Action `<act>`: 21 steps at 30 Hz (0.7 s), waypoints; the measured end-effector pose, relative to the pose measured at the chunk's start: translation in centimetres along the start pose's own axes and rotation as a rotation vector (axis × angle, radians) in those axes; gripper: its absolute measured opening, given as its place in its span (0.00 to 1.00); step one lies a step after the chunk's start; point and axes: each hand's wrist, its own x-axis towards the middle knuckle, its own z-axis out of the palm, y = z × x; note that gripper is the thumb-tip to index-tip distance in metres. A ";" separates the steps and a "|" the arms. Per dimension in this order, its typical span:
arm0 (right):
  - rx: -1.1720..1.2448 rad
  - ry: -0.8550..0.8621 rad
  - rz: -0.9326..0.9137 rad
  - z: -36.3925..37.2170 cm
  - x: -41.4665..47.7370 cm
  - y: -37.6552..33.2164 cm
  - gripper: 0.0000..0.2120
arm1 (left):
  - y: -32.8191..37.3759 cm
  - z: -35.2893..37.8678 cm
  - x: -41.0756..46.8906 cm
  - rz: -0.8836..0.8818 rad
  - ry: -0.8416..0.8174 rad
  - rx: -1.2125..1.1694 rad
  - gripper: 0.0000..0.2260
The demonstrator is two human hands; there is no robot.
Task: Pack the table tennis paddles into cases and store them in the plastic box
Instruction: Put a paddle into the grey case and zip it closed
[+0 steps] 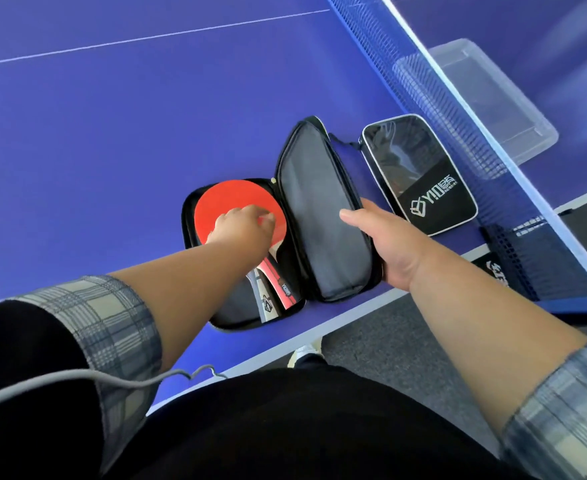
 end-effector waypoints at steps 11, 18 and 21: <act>-0.591 -0.062 -0.137 13.1 0.5 1.3 0.25 | -2.2 -4.1 -3.5 -0.255 -0.191 -1.035 0.26; -0.938 -0.067 -0.080 15.1 1.4 3.3 0.34 | -6.9 -4.4 -3.8 -0.199 0.038 -0.460 0.10; -1.158 -0.005 -0.047 14.4 2.2 4.7 0.35 | -7.6 -4.3 -3.5 -0.344 0.049 -0.367 0.15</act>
